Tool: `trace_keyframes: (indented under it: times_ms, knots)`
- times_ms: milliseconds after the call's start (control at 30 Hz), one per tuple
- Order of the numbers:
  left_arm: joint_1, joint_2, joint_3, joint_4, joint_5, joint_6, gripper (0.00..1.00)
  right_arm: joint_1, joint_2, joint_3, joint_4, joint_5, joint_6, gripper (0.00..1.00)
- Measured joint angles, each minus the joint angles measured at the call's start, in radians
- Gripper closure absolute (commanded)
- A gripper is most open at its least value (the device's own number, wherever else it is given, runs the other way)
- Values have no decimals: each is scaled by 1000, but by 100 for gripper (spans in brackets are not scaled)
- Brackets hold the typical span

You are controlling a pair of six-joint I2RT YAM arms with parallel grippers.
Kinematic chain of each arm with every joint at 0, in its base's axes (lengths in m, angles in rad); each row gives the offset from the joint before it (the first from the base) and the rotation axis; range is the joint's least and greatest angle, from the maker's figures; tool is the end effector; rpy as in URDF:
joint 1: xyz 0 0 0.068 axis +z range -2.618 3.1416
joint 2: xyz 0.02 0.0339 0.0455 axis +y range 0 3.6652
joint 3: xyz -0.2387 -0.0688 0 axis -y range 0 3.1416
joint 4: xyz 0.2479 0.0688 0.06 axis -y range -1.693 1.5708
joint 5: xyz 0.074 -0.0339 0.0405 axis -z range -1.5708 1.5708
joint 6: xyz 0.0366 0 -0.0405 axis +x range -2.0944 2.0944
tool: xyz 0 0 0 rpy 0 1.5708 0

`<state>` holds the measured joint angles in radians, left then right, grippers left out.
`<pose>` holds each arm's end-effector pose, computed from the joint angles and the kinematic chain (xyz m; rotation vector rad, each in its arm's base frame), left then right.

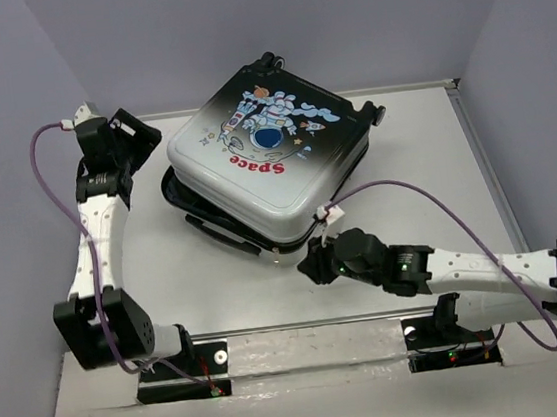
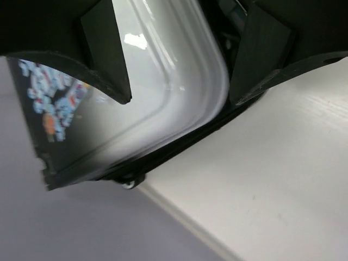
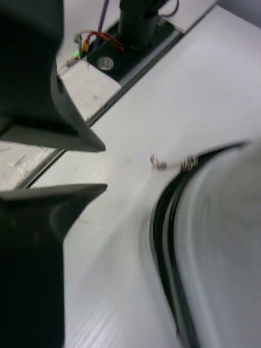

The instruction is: Pack the luggage

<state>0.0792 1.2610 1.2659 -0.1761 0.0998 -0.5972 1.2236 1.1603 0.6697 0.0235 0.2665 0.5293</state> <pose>0.3030 0.0204 0.3832 -0.5149 1.6872 -0.4651 0.1007 0.2499 0.2193 -0.5557 2.0492 0.8196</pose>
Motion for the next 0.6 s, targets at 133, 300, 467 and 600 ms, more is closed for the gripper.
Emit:
trace_keyframes:
  times_ms: [133, 300, 467, 600]
  knots:
    - [66, 196, 0, -9, 55, -14, 15, -146, -130, -52, -126, 6, 64, 93]
    - [121, 322, 94, -37, 63, -1, 15, -371, -138, -73, -227, 1, 76, 93]
    - [156, 422, 145, 3, 75, 22, 17, -623, -71, -61, -222, -47, 50, 93]
    - [161, 524, 133, 29, 104, 24, 17, -758, 48, 14, -180, -98, 42, 93]
